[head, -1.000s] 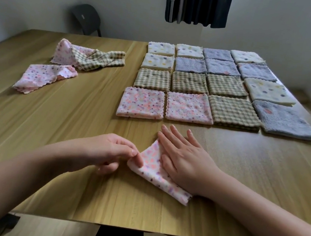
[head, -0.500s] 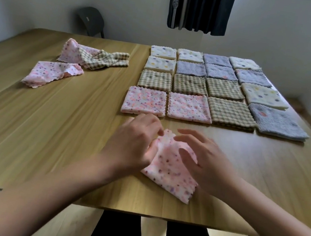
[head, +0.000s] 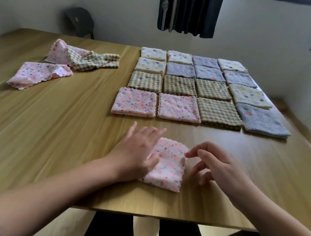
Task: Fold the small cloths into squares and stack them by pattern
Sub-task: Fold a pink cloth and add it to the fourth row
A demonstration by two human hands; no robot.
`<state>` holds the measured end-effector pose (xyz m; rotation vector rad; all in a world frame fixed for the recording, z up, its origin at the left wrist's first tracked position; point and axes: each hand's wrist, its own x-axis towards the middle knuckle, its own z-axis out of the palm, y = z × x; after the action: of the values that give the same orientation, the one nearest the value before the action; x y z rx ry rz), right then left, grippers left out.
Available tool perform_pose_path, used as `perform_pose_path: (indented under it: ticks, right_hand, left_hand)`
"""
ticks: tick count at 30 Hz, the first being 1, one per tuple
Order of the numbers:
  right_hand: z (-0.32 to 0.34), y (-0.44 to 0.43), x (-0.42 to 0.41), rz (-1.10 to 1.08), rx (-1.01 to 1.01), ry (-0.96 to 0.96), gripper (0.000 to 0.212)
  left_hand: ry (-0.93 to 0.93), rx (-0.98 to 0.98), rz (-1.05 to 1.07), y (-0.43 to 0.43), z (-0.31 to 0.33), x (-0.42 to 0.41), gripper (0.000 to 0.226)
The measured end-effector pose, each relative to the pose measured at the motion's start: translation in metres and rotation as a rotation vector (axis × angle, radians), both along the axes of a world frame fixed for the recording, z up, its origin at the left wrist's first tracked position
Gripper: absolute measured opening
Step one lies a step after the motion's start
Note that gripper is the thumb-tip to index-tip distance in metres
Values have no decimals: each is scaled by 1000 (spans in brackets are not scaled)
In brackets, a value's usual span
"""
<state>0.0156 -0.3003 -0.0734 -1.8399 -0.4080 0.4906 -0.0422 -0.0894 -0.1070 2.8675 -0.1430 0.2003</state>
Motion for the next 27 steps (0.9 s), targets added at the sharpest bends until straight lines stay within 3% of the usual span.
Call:
perform_pose_path:
  ticks: [4, 8, 10, 13, 15, 19, 24, 27]
  right_hand:
    - [3, 1, 6, -6, 17, 3, 21]
    - [4, 5, 11, -13, 38, 25, 20]
    - [4, 7, 14, -13, 50, 21, 20]
    - [6, 11, 18, -18, 67, 5, 18]
    - [6, 13, 20, -20, 78, -10, 15]
    - [7, 16, 23, 19, 133, -8, 16]
    - [0, 19, 27, 136, 153, 171, 26]
    - [-4, 20, 28, 227, 181, 311, 44]
  left_hand:
    - [-95, -34, 96, 5, 16, 11, 58]
    - [8, 154, 244, 17, 27, 25, 38]
    - [24, 118, 240, 18, 29, 27, 21]
    - [-60, -7, 219, 18, 27, 24, 4]
    - [-147, -108, 184, 18, 22, 19, 14]
    - [-250, -506, 136, 18, 16, 6, 29]
    - [-274, -837, 157, 18, 12, 7, 22]
    - [-286, -940, 146, 20, 12, 9, 17]
